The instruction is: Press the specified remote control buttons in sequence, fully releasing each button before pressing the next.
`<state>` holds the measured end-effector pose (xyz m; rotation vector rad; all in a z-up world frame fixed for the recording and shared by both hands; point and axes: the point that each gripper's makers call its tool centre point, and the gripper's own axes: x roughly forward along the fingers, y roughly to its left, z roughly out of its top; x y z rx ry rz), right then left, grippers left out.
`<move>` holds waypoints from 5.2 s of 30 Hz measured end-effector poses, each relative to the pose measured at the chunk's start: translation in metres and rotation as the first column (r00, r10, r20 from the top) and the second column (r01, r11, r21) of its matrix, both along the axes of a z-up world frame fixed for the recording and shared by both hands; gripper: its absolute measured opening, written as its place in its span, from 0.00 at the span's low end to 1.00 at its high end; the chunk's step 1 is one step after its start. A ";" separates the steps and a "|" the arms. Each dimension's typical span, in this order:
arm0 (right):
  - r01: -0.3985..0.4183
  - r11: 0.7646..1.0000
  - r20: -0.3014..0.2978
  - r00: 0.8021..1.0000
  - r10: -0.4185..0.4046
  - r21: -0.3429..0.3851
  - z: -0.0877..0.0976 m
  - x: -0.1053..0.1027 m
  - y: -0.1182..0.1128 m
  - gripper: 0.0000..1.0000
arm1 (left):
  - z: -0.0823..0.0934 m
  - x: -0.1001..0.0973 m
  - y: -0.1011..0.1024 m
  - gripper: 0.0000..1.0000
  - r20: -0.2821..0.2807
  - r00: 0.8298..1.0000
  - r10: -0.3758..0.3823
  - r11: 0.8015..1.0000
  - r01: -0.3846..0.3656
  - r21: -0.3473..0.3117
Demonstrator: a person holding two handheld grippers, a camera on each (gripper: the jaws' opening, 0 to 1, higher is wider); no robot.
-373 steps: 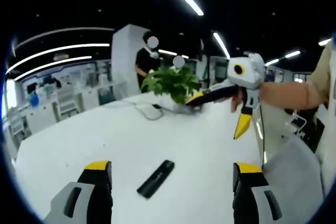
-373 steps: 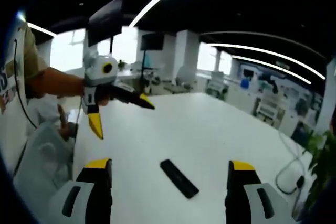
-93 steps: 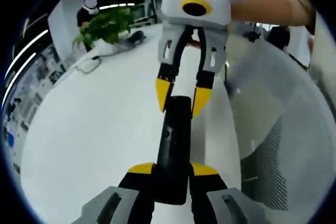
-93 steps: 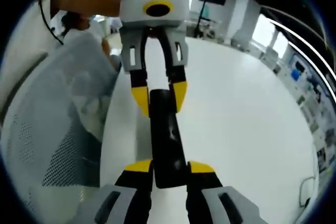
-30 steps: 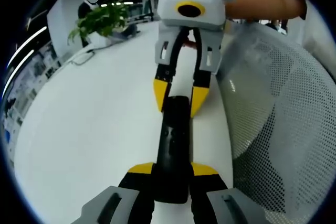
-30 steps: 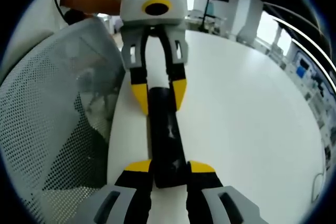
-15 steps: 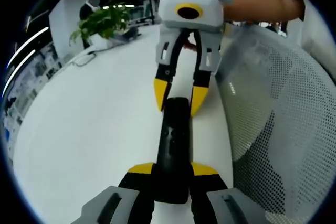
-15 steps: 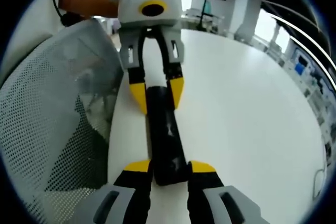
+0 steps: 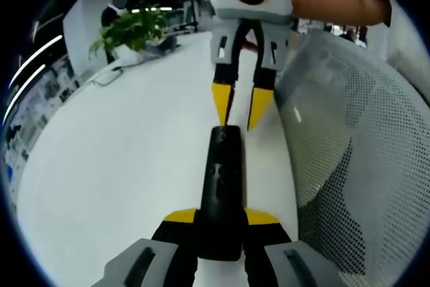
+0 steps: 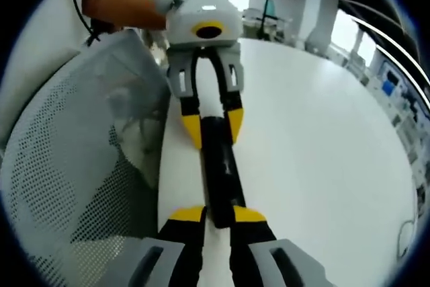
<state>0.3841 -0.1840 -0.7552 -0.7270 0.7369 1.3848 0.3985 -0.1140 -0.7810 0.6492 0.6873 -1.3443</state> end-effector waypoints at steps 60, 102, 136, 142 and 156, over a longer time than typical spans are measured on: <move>-0.189 0.922 -0.027 0.981 0.191 -0.339 -0.019 0.014 -0.006 0.00 | 0.000 0.000 0.004 0.24 0.006 1.000 0.013 0.999 -0.013 -0.043; -0.169 0.928 -0.005 0.984 0.177 -0.331 0.003 0.026 0.000 0.00 | 0.001 -0.002 0.004 0.24 -0.003 1.000 0.010 0.997 -0.010 -0.076; -0.224 0.901 -0.044 0.973 0.224 -0.371 -0.010 0.018 0.005 0.00 | 0.002 -0.001 0.004 0.24 0.001 1.000 0.018 0.995 -0.018 -0.095; -0.220 0.902 -0.052 0.975 0.217 -0.372 -0.012 0.018 0.004 0.00 | 0.001 0.000 0.004 0.24 0.001 1.000 0.017 0.995 -0.016 -0.096; -0.227 0.898 -0.055 0.973 0.223 -0.377 -0.018 0.016 0.006 0.00 | 0.002 -0.001 0.005 0.24 0.001 1.000 0.018 0.995 -0.018 -0.099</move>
